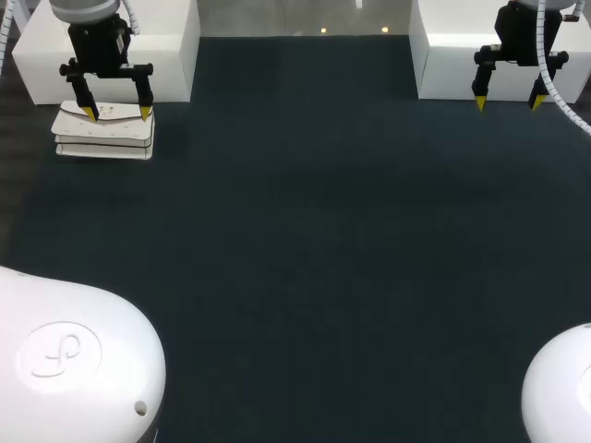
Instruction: Pick up the bag, open it, inspect its contents, close it, and place it on the opposite side
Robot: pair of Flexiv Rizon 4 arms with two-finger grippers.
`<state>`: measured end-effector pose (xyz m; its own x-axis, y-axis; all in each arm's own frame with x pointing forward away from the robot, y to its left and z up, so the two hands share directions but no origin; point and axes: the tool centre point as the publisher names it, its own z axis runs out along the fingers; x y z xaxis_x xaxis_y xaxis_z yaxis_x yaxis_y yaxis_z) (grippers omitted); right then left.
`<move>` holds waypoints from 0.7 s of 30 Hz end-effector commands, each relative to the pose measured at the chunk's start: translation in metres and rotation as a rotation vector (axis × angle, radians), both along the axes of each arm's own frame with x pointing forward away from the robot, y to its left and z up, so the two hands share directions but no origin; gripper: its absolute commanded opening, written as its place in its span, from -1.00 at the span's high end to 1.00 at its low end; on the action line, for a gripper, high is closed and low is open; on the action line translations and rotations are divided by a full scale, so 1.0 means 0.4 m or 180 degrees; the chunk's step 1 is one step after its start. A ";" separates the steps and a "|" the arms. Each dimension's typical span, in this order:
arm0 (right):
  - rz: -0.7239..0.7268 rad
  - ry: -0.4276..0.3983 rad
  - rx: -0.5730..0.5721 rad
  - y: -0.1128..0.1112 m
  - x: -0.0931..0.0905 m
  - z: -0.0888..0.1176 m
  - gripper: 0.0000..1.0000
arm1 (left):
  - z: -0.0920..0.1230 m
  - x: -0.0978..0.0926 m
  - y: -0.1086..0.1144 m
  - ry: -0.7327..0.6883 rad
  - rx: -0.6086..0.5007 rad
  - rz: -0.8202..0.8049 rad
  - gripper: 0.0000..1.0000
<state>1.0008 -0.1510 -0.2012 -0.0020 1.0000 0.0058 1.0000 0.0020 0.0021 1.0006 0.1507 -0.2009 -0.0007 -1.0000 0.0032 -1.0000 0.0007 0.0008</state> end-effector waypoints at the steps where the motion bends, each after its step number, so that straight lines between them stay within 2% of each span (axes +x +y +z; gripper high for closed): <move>1: -0.0003 0.0005 -0.0008 0.001 -0.001 0.002 -1.00 | 0.002 -0.001 -0.001 0.0001 0.0005 0.0001 -1.00; 13: -0.0003 0.0005 -0.0008 0.001 -0.001 0.002 -1.00 | 0.002 -0.001 -0.001 0.0001 0.0005 0.0001 -1.00; 15: -0.0003 0.0005 -0.0008 0.001 -0.001 0.002 -1.00 | 0.000 0.002 -0.001 0.0041 -0.0100 -0.0104 -1.00; 18: 0.0383 -0.0113 -0.0111 0.026 0.006 -0.007 -1.00 | -0.003 0.005 0.009 0.0037 -0.0212 -0.0157 -1.00; 21: 0.0830 -0.0305 -0.0066 0.058 0.008 -0.023 -1.00 | -0.008 0.010 0.029 0.0052 -0.0419 -0.0195 -1.00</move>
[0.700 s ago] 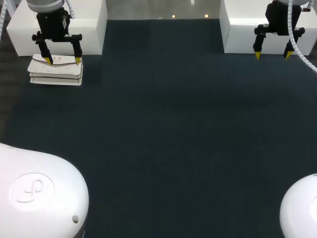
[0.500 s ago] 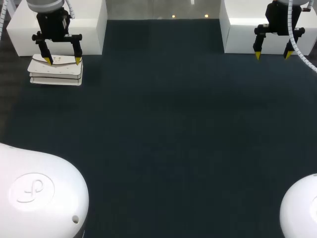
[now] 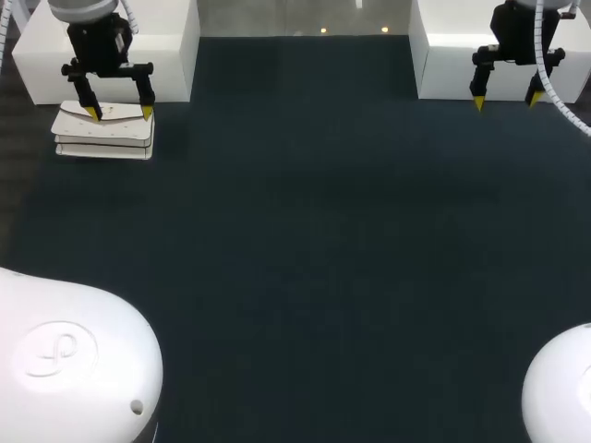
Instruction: Pick up the bag, open it, inspect its contents, close it, and place it on the opposite side
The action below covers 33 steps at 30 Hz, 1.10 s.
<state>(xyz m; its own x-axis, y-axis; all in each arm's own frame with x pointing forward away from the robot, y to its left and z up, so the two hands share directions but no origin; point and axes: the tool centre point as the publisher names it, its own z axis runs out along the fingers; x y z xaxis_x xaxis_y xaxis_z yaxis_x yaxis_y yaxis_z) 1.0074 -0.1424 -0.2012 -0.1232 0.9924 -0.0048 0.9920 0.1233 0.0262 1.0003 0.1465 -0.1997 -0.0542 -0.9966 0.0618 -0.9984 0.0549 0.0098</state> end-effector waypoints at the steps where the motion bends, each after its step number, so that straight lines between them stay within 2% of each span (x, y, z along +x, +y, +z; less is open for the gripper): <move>1: 0.0613 -0.0250 -0.0036 0.049 -0.007 -0.034 -1.00 | -0.014 0.013 0.047 0.0025 -0.0286 -0.0032 -1.00; 11: 0.2245 -0.0948 0.0212 0.139 -0.015 -0.120 -1.00 | -0.032 0.051 0.146 -0.0025 -0.0939 -0.0097 -1.00; 17: 0.2791 -0.1161 0.0378 0.180 -0.013 -0.149 -1.00 | -0.044 0.075 0.203 -0.0045 -0.1245 -0.0035 -1.00; 18: 0.2925 -0.1243 0.0506 0.191 -0.012 -0.154 -1.00 | -0.047 0.081 0.215 -0.0046 -0.1291 -0.0014 -1.00; 27: 0.3436 -0.1484 0.0862 0.263 0.016 -0.183 -1.00 | -0.076 0.121 0.279 -0.0108 -0.1495 0.0138 -1.00; 33: 0.3692 -0.1528 0.0948 0.308 0.030 -0.196 -1.00 | -0.089 0.143 0.310 -0.0169 -0.1595 0.0216 -1.00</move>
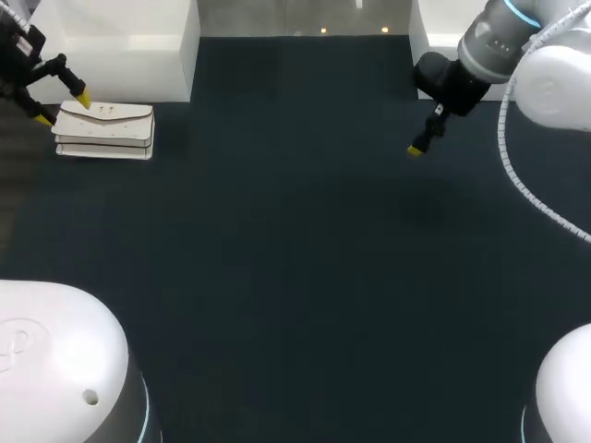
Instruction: Pick up the bag, open it, inspect its contents, close it, and place it on the opposite side
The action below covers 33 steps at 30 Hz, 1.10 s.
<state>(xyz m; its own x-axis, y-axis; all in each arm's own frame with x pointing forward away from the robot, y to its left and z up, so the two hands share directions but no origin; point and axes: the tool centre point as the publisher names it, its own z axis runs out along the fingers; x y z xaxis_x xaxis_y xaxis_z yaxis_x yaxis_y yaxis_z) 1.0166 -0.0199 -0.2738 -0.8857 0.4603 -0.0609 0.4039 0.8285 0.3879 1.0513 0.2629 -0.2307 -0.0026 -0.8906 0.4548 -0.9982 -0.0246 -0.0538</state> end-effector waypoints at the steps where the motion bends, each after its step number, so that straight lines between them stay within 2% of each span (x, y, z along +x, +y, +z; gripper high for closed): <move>1: 0.0723 -0.0272 0.0450 0.008 0.007 -0.015 -1.00 | -0.015 0.019 0.023 0.0003 -0.0287 0.0007 -1.00; 7: 0.1017 -0.0275 0.0419 0.050 0.006 -0.022 -1.00 | -0.029 0.034 0.041 -0.0020 -0.0373 0.0072 -1.00; 9: 0.1002 -0.0174 0.0347 0.060 0.009 -0.028 -1.00 | -0.031 0.039 0.045 -0.0033 -0.0388 0.0078 -1.00; 22: 0.1002 -0.0174 0.0347 0.060 0.009 -0.028 -1.00 | -0.037 0.045 0.038 -0.0054 -0.0449 0.0018 -1.00; 26: 0.1413 -0.0140 0.0330 0.127 0.026 -0.074 -1.00 | -0.054 0.086 0.041 -0.0092 -0.0725 -0.0019 -1.00; 27: 0.1464 -0.0143 0.0377 0.141 0.033 -0.086 -1.00 | -0.056 0.096 0.044 -0.0104 -0.0697 0.0029 -1.00; 33: 0.1590 -0.0032 0.0557 0.180 0.088 -0.138 -1.00 | -0.055 0.140 0.076 -0.0161 -0.0853 0.0100 -1.00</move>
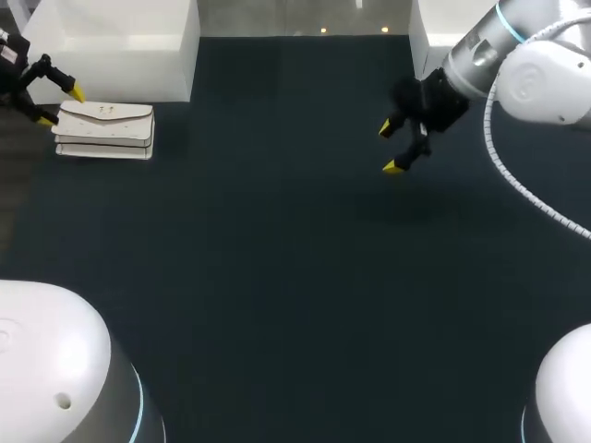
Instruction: Pick up the bag, open it, inspect its contents, close it, and place it on the opposite side
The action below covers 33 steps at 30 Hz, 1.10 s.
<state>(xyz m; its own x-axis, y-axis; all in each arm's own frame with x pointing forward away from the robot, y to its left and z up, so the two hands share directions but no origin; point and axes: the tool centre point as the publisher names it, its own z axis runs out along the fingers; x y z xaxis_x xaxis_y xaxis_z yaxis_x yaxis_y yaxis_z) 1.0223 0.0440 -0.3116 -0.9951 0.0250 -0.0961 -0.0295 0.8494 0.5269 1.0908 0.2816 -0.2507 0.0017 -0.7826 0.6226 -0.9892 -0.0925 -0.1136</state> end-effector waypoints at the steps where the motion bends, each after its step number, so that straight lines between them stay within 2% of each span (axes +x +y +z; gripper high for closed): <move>1: 0.0122 0.0241 0.0078 0.021 0.086 -0.049 -1.00 | -0.004 0.048 0.037 0.0043 -0.0197 -0.0052 -1.00; 9: 0.0218 0.0340 0.0187 0.024 0.115 -0.078 -1.00 | -0.012 0.075 0.078 0.0029 -0.0350 -0.0020 -1.00; 19: 0.0162 0.0294 0.0233 0.018 0.131 -0.113 -1.00 | -0.031 0.098 0.099 0.0032 -0.0483 0.0012 -1.00; 33: 0.0162 0.0294 0.0233 0.018 0.131 -0.113 -1.00 | -0.101 0.116 0.189 0.0098 -0.0620 0.0353 -1.00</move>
<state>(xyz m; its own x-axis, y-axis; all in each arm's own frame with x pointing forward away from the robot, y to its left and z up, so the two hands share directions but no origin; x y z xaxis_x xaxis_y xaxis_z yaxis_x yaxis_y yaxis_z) 1.0729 0.0509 -0.3565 -0.9998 -0.0200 -0.0068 -0.0202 0.8075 0.5896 1.1259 0.3470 -0.2842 0.1211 -0.7079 0.6958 -0.9537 -0.2774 -0.1162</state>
